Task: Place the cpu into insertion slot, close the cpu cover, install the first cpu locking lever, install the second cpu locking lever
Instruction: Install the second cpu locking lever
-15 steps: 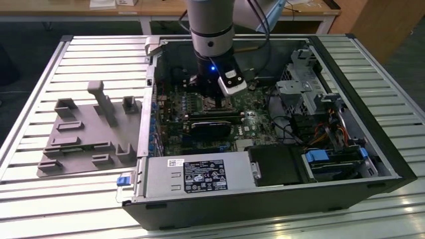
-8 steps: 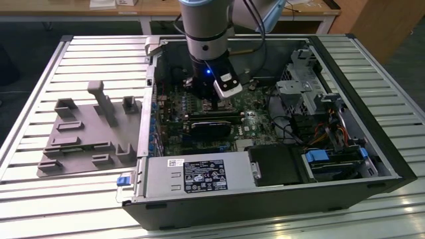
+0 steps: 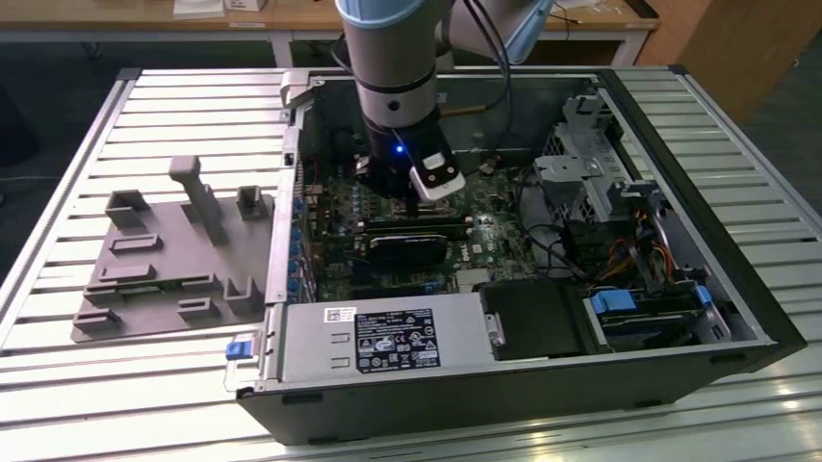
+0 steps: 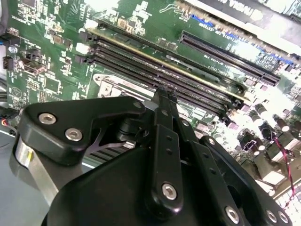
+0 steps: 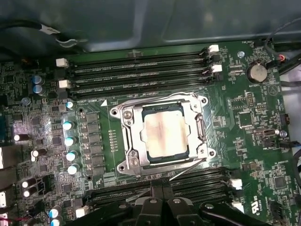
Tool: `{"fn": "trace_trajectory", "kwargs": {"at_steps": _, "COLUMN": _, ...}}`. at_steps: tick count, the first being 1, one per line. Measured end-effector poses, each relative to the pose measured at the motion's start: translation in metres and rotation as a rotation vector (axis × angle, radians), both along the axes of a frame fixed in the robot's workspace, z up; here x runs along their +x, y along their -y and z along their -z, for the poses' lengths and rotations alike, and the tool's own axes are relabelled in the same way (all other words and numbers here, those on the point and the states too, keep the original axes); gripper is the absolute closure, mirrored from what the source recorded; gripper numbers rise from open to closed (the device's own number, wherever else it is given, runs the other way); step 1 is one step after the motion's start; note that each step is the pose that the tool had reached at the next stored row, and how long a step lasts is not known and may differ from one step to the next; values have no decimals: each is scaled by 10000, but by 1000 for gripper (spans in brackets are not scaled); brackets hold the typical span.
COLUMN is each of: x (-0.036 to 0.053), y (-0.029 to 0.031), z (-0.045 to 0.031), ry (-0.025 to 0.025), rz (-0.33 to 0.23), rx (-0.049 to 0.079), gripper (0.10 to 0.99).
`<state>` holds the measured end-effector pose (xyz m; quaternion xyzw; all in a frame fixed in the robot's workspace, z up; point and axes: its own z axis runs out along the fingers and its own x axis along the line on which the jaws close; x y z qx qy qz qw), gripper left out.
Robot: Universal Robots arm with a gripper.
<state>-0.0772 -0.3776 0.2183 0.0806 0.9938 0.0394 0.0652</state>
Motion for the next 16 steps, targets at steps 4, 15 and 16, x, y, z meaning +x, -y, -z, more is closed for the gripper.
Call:
{"fn": "trace_trajectory", "kwargs": {"at_steps": 4, "x": -6, "y": 53, "z": 15, "ry": -5, "rz": 0, "rx": 217, "gripper": 984}}
{"fn": "trace_trajectory", "kwargs": {"at_steps": 15, "x": -109, "y": 71, "z": 86, "ry": -5, "rz": -6, "rx": 544, "gripper": 984}}
{"fn": "trace_trajectory", "kwargs": {"at_steps": 16, "x": -116, "y": 71, "z": 92, "ry": -5, "rz": -7, "rx": 581, "gripper": 984}}
